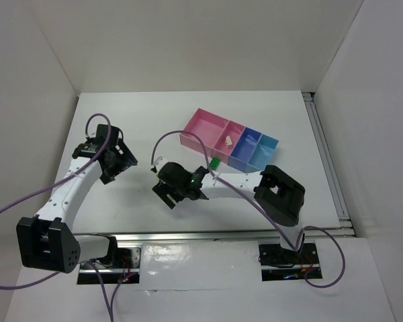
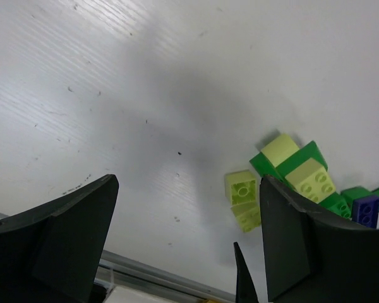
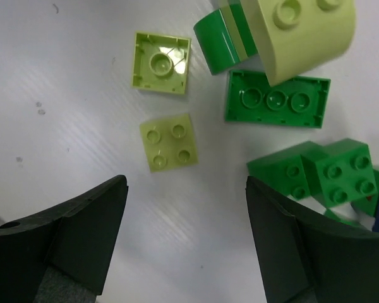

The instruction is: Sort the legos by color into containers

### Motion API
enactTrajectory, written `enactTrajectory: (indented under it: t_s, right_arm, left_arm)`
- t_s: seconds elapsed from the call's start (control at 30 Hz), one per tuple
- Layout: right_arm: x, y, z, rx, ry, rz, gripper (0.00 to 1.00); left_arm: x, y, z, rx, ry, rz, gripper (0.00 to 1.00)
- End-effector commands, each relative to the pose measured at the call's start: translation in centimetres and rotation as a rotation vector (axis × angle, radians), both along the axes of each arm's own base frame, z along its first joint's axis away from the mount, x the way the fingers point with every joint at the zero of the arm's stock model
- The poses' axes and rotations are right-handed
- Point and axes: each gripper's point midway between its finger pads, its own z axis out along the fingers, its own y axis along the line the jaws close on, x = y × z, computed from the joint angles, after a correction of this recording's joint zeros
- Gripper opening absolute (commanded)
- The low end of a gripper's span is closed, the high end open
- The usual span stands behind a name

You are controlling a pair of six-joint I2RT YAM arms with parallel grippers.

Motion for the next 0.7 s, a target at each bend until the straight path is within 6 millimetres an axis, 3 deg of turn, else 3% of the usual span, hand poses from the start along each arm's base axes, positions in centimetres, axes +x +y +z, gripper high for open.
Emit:
enactTrajectory:
  t_s: [0.0, 0.17, 0.2, 0.23, 0.33, 0.47, 0.57, 0.63, 0.67]
  right_arm:
    - [1.6, 2.9, 1.1, 0.051, -0.068, 0.026, 0.82]
    - [2.1, 4.5, -0.3, 0.045, -0.055, 0.035, 0.78]
    - [2.0, 4.4, -1.3, 0.026, -0.045, 0.035, 0.76]
    - [2.1, 4.9, -0.8, 0.042, -0.044, 0.042, 0.74]
    - [1.6, 5.0, -1.9, 0.027, -0.029, 0.044, 0.62]
    - [1.4, 5.3, -1.6, 0.041, -0.013, 0.036, 0.43]
    - [1.5, 4.5, 0.6, 0.053, -0.035, 0.008, 0.29]
    - [1.7, 3.6, 2.1, 0.062, -0.054, -0.031, 0.29]
    - [1.7, 3.0, 4.1, 0.085, -0.073, -0.05, 0.29]
  left_arm:
    - [0.9, 0.8, 1.7, -0.05, -0.039, -0.028, 0.94]
    - [1.1, 1.3, 1.5, -0.086, -0.046, -0.015, 0.94]
    - [1.2, 1.3, 1.2, -0.087, -0.036, -0.014, 0.94]
    - [1.4, 1.3, 1.3, -0.086, -0.045, -0.015, 0.94]
    - [1.4, 1.6, 1.3, -0.081, -0.044, -0.015, 0.94]
    - [1.7, 2.0, 0.9, -0.073, -0.035, 0.001, 0.94]
    - [1.9, 1.9, 1.2, -0.081, -0.044, -0.004, 0.94]
    - [2.1, 1.9, 1.6, -0.08, -0.055, -0.004, 0.94]
    - [2.1, 1.9, 1.6, -0.08, -0.055, -0.004, 0.94]
